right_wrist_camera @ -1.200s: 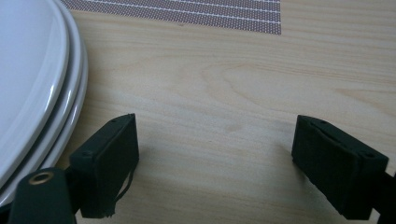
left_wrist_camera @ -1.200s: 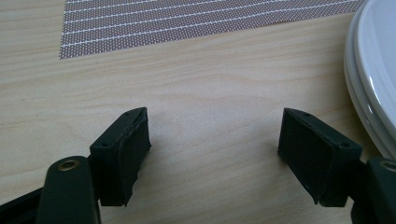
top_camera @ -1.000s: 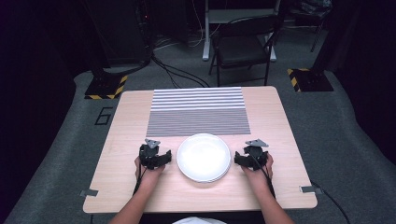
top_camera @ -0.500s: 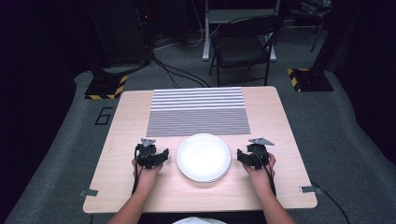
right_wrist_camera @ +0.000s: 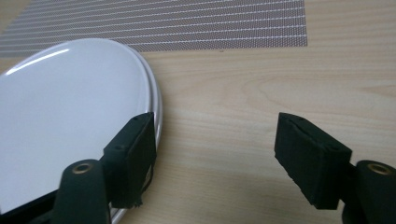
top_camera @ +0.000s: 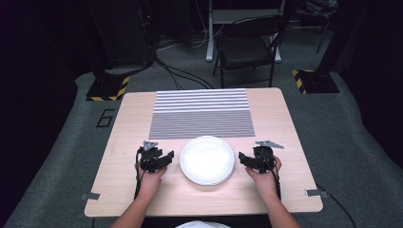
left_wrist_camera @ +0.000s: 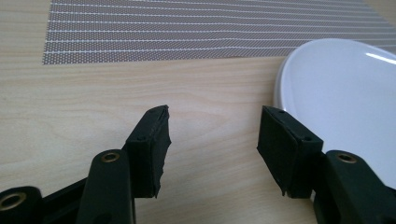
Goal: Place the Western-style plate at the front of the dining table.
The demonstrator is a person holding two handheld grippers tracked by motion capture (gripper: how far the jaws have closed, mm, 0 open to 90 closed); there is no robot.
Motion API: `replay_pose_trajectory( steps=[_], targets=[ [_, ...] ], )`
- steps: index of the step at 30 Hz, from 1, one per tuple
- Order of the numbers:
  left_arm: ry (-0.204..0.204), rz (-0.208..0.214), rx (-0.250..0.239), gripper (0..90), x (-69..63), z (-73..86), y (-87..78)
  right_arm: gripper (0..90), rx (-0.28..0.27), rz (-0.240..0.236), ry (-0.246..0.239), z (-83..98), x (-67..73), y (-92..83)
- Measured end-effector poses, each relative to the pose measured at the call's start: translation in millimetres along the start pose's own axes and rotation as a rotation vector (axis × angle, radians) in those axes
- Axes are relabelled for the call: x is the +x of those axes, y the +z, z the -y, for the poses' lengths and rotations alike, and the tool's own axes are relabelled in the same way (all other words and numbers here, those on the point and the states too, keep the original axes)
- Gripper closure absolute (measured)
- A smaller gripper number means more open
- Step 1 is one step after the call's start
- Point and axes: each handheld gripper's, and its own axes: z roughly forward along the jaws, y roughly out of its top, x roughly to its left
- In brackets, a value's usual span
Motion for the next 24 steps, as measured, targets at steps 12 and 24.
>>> replay_pose_trajectory(
  steps=[12, 24],
  targets=[
    [-0.058, 0.087, -0.007, 41.5, -11.6, 1.1, -5.3, 40.3, -0.033, -0.083, 0.047, 4.9, 5.7, -10.0],
    [-0.103, 0.144, 0.014, 43.4, -16.9, 5.0, -4.9, 45.6, 0.014, -0.153, 0.093, 8.4, 20.2, -7.9]
  ],
)
